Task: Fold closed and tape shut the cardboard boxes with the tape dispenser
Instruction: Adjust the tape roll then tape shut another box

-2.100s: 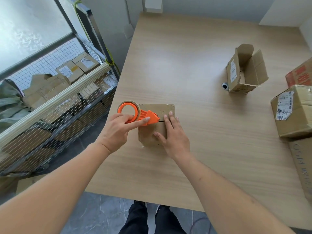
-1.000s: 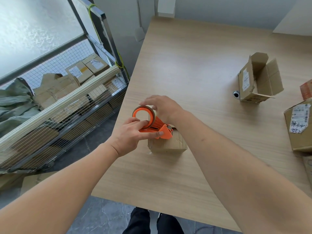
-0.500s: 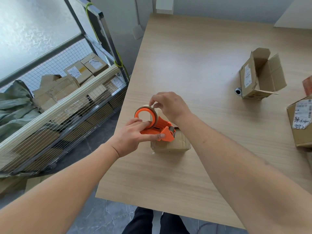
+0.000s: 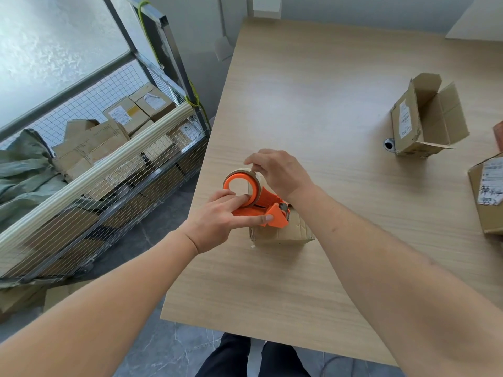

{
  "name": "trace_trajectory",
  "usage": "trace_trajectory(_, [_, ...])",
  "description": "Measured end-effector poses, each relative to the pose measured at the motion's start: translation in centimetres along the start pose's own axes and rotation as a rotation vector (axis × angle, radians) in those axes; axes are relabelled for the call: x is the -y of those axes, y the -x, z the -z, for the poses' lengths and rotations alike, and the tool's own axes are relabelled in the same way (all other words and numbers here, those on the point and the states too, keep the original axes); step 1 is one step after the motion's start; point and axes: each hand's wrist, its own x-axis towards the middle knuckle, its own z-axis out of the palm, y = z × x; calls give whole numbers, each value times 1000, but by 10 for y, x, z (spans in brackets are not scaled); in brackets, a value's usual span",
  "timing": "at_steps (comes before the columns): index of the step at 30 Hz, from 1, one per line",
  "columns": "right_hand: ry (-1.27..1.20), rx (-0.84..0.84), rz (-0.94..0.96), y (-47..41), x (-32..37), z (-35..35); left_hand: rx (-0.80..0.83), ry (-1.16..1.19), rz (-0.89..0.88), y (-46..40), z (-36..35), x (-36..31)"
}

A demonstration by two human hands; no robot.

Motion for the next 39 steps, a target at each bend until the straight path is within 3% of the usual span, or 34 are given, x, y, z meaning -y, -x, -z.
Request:
trace_trajectory(13, [-56,2,-53,-1,-8,-11,11,10,-1,2,-5,2])
trace_trajectory(19, [39,-5,-49,0,-7,-16,-14,8,10,2,-5,1])
trace_trajectory(33, [-23,157,-129,5,-7,-14,-19,38,15,5,-11,1])
trace_trajectory(39, [-133,107,-297,18,-20,-5,-17,109,93,14,-5,11])
